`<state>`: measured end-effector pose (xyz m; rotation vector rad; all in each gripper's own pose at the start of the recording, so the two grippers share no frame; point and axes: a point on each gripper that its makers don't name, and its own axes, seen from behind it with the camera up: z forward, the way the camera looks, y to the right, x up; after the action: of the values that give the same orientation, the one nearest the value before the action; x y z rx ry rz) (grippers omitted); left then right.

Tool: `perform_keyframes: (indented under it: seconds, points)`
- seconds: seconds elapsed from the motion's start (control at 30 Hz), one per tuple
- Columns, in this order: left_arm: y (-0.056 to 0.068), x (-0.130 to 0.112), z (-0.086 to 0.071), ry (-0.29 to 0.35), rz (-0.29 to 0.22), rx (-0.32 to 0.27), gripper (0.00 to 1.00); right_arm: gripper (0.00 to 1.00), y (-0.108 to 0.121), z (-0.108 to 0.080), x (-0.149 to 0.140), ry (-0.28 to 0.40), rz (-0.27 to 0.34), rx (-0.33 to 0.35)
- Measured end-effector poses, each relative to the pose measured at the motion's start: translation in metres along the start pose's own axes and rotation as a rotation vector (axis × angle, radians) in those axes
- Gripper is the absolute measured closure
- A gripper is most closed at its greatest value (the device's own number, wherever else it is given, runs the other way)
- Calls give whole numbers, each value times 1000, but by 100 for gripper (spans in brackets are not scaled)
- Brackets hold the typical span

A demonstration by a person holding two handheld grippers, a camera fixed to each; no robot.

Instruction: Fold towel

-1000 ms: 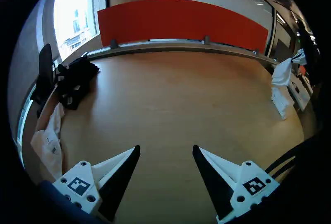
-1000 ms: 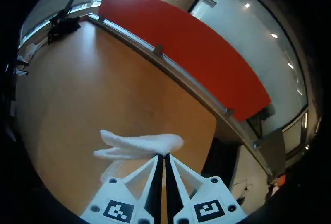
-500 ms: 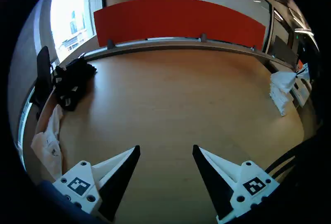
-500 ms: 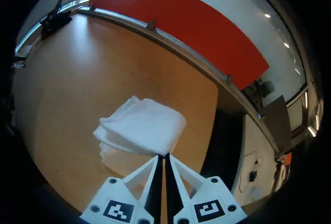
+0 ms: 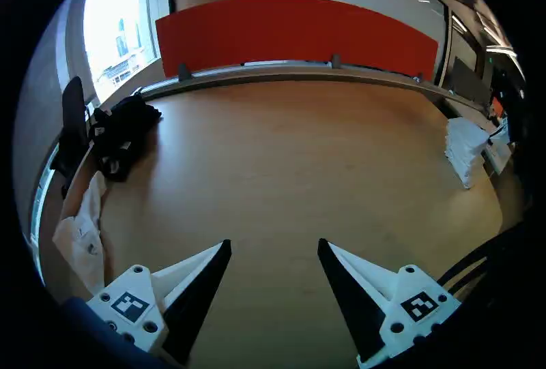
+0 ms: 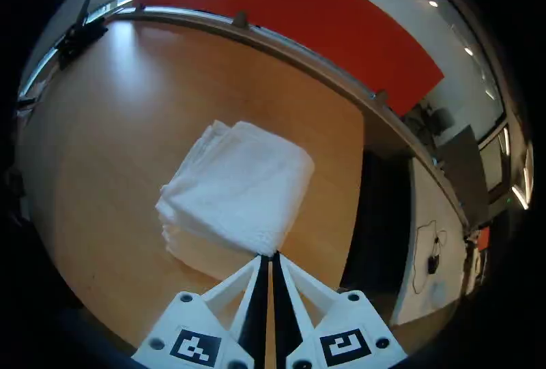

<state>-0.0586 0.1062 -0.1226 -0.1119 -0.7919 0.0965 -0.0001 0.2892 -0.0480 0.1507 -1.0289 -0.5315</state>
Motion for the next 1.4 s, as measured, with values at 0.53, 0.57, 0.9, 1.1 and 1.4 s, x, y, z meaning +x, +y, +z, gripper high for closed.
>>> perform_keyframes:
  seconds: [0.53, 0.57, 0.9, 1.1, 1.4]
  points:
    - [-3, -5, -3, -10, 8, 11, 6, 96, 1, 24, -33, -58, 77, -12]
    - [-3, -6, -3, -10, 8, 12, 6, 96, 0, 24, -35, -61, 80, -11]
    - [-2, -8, -2, -16, 8, 13, 6, 96, 0, 29, -43, -76, 91, -16]
    - [-2, -8, -2, -18, 10, 14, 6, 96, -1, 30, -47, -88, 102, -19]
    - [-2, -8, -1, -21, 11, 13, 6, 96, -2, 31, -54, -105, 119, -16]
